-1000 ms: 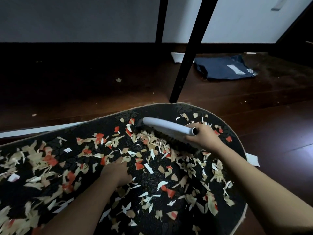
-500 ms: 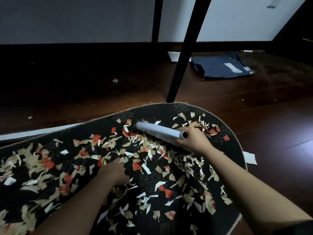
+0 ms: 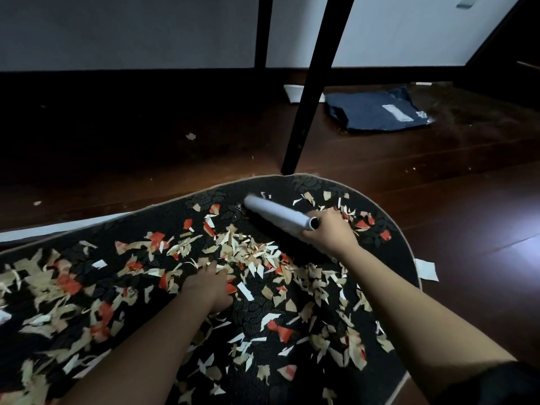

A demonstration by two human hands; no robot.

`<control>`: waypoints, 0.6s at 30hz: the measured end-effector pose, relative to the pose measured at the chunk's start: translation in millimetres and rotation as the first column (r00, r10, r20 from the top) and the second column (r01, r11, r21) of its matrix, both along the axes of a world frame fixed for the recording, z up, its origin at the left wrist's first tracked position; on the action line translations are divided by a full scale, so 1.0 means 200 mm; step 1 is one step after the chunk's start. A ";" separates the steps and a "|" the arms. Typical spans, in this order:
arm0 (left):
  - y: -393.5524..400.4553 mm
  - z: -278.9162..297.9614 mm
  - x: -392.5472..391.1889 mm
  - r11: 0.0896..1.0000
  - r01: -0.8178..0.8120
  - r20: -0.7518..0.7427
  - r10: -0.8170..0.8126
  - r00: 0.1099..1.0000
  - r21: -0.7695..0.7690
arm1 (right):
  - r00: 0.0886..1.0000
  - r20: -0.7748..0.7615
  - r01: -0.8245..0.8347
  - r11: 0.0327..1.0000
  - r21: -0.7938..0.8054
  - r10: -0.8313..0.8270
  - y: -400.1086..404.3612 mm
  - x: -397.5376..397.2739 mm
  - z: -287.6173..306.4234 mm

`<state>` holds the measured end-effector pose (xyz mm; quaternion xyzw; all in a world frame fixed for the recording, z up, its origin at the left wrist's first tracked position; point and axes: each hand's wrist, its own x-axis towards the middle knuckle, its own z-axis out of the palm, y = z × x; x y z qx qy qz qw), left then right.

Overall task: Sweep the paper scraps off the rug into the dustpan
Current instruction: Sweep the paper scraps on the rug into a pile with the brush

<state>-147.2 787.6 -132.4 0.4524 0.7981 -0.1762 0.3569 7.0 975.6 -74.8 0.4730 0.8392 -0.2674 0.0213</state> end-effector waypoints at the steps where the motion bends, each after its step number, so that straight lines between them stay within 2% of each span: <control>1: 0.00 -0.01 0.00 1.000 -0.003 0.002 0.003 1.000 -0.007 | 0.999 -0.011 -0.048 0.998 -0.027 0.047 -0.02 0.02 0.01; 5: 0.01 -0.01 0.01 1.000 -0.011 0.010 0.011 1.000 -0.003 | 0.993 -0.043 -0.107 0.994 0.020 0.108 -0.03 0.11 0.06; 9: 0.03 -0.02 0.00 1.000 -0.026 0.025 0.026 0.999 -0.017 | 0.989 -0.126 0.086 0.992 0.089 -0.074 0.06 0.18 0.11; 12: 0.04 -0.02 0.00 0.999 -0.028 0.025 0.028 0.999 -0.019 | 0.973 -0.091 0.228 0.956 0.183 -0.214 0.14 0.20 0.10; 14: 0.04 -0.03 0.01 1.000 -0.028 0.022 0.028 0.999 -0.013 | 0.962 -0.038 0.273 0.946 0.176 -0.271 0.15 0.21 0.07; 16: 0.03 -0.03 0.01 1.000 -0.029 0.019 0.029 0.999 -0.006 | 0.968 0.006 0.247 0.960 0.128 -0.250 0.13 0.20 0.03; 18: 0.03 -0.03 0.01 0.999 -0.032 0.016 0.032 0.999 -0.004 | 0.989 0.026 0.143 0.986 0.086 -0.145 0.07 0.20 0.00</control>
